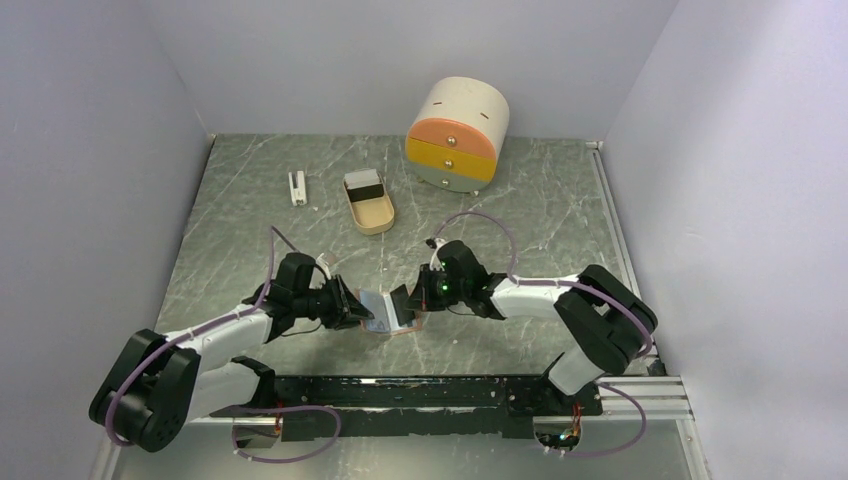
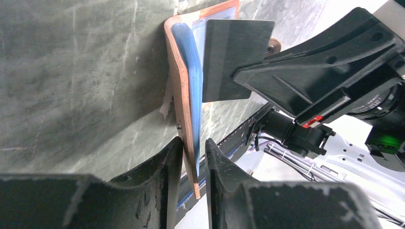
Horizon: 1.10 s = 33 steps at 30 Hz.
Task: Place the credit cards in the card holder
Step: Insert the credit card into the card holder.
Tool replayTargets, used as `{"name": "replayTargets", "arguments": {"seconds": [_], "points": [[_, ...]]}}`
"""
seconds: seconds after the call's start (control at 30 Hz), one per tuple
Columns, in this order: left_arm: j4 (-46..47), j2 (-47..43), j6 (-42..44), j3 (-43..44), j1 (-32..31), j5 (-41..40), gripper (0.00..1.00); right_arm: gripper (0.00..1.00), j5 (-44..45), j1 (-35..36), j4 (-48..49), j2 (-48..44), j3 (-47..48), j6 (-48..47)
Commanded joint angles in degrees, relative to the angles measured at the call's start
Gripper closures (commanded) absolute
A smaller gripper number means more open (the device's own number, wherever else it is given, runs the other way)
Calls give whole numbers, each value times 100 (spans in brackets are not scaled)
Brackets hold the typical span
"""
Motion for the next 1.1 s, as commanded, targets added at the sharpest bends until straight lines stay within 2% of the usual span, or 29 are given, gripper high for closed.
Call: {"name": "replayTargets", "arguments": {"seconds": [0.0,0.13,0.23,0.3,0.4,0.6,0.67,0.73,1.07], "points": [[402,-99,73,134,41,214,71,100,7,90,373,206,-147,115],[638,-188,38,87,42,310,75,100,-17,140,488,316,-167,165],[583,-231,74,115,41,219,86,100,-30,169,485,356,-150,165],[539,-191,110,143,42,200,90,100,-13,180,481,349,-146,153],[656,-124,118,136,42,285,90,100,-2,177,443,366,-110,127],[923,-338,61,26,41,385,79,100,-37,185,492,411,-68,147],[844,-417,92,33,41,313,81,100,-44,190,521,412,-92,169],[842,-413,114,27,41,308,90,100,-39,201,542,404,-114,189],[1143,-177,81,-9,41,404,91,100,-37,229,598,391,-142,226]]}}
